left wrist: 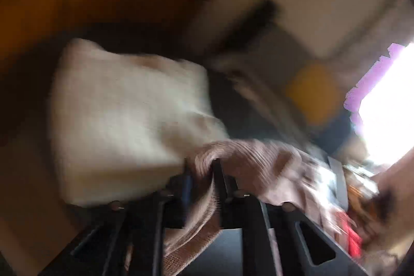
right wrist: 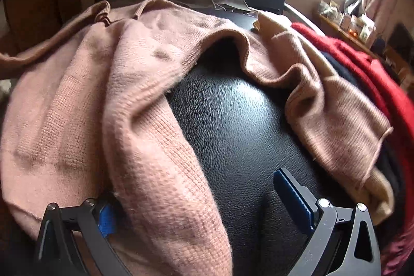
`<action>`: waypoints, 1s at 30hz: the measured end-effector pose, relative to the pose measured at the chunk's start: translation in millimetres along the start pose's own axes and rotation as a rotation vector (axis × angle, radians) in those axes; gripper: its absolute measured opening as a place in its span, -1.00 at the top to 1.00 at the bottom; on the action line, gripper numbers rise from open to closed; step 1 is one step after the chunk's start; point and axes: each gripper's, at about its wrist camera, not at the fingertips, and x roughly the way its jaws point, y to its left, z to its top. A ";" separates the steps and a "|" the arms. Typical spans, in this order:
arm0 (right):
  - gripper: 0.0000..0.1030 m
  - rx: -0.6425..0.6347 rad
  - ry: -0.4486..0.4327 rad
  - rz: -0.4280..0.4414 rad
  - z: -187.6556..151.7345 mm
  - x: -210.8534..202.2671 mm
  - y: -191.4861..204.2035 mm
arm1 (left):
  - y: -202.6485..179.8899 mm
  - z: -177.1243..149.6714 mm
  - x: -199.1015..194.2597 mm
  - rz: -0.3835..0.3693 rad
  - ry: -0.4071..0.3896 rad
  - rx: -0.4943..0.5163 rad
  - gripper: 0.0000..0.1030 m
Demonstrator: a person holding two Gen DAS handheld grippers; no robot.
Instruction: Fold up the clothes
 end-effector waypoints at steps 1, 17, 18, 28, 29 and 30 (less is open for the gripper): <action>-1.00 -0.032 -0.018 -0.029 3.1 -5.4 4.8 | 3.0 2.1 -6.6 0.027 -0.039 -0.006 0.58; -1.00 -0.280 -0.071 0.181 40.7 -10.2 93.4 | -109.3 -222.1 59.8 -0.466 0.709 0.079 0.42; -1.00 -0.269 -0.060 0.187 40.3 -5.0 91.1 | -109.2 -225.3 61.1 -0.473 0.722 0.052 0.40; -1.00 -0.196 -0.150 0.214 13.4 10.2 79.7 | -129.4 -237.6 67.2 -0.448 0.772 -0.023 0.26; -1.00 -0.197 -0.149 0.215 13.8 11.3 80.9 | -133.8 -238.2 69.3 -0.434 0.768 -0.016 0.30; -1.00 -0.196 -0.148 0.215 14.1 12.2 81.8 | -138.3 -238.8 71.5 -0.420 0.765 -0.008 0.47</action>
